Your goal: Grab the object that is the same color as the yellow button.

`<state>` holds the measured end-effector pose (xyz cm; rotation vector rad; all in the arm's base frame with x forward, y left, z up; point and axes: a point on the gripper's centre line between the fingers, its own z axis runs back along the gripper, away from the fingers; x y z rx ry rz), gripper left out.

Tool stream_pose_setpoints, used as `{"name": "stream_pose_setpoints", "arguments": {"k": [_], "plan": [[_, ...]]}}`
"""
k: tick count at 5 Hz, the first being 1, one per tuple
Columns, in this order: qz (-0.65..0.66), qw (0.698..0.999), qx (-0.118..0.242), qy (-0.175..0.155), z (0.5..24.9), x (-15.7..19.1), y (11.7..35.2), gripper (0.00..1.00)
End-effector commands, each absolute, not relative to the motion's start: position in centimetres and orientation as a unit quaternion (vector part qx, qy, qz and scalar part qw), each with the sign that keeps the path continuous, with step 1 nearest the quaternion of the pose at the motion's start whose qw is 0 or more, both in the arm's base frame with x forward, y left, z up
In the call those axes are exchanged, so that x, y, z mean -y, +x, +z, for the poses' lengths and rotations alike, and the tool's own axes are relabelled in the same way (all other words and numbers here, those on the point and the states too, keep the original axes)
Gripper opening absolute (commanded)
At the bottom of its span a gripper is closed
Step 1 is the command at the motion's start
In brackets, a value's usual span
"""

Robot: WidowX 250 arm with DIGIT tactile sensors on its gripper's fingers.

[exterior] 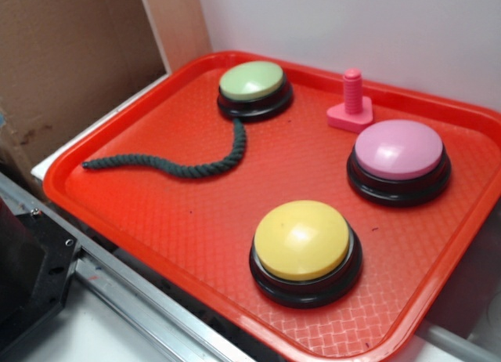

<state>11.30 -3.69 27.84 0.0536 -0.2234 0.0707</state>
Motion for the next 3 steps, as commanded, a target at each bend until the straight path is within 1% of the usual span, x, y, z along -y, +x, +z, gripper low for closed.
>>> {"name": "stream_pose_setpoints", "arguments": {"k": [1,2,3], "plan": [[0.020,0.994,0.100,0.039,31.6,5.5,10.3,0.00],[0.004,0.995,0.095,0.035,30.9,5.9,10.5,0.00],[-0.008,0.994,0.101,0.034,30.4,6.2,10.8,0.00]]}}
